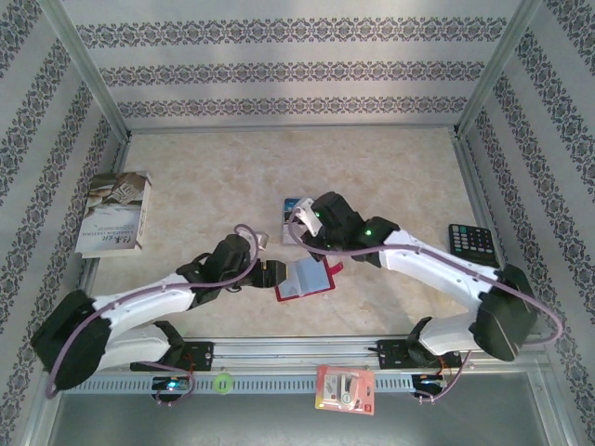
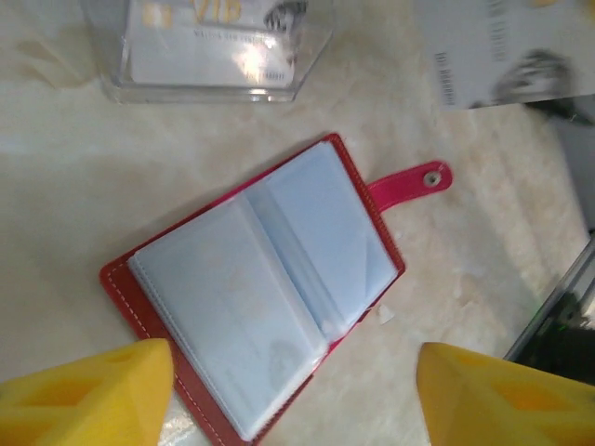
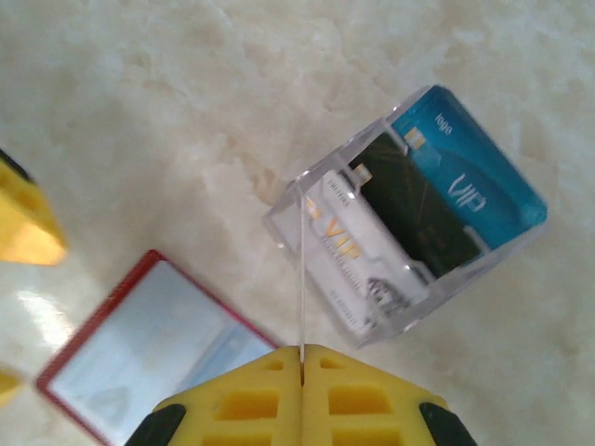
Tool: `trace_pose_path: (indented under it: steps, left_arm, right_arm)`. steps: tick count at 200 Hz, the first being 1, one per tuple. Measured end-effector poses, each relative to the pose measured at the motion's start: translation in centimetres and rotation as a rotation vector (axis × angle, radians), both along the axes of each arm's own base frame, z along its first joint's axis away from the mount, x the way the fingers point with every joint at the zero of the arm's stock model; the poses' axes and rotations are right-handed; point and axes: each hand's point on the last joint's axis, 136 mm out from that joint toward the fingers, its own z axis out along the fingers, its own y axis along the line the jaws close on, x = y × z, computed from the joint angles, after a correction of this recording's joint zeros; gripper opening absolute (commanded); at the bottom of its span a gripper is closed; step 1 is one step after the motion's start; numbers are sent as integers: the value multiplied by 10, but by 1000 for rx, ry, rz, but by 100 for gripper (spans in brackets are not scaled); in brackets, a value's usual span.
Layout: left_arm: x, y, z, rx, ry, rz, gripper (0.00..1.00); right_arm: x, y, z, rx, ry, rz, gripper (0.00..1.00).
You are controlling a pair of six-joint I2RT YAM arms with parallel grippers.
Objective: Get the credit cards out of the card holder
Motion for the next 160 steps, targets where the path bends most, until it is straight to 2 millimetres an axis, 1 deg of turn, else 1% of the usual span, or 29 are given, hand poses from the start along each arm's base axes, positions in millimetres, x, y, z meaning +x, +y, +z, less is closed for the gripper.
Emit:
trace_pose_path:
  steps: [7,30,49,74,92,111,135,160]
  left_arm:
    - [-2,4,3,-4,-3,8,92]
    - [-11,19,6,-5,-2,38,100]
    - [-18,30,8,-10,-3,62,100]
    - [-21,44,8,-10,0,107,100]
    - [-22,50,1,-2,19,129,100]
    - [-23,55,-6,14,43,145,100]
    - [-23,61,-12,33,68,165,100]
    - [-23,67,-17,49,88,183,100]
  right_arm:
    - [7,2,-2,-23,0,26,0]
    - [26,5,-6,-63,1,100,0]
    - [38,5,-6,-77,6,147,0]
    - [50,4,-8,-82,16,190,0]
    - [54,5,-15,-92,34,216,0]
    - [58,6,-28,-116,56,238,0]
    - [57,5,-44,-147,86,261,0]
    - [56,4,-54,-162,104,279,0]
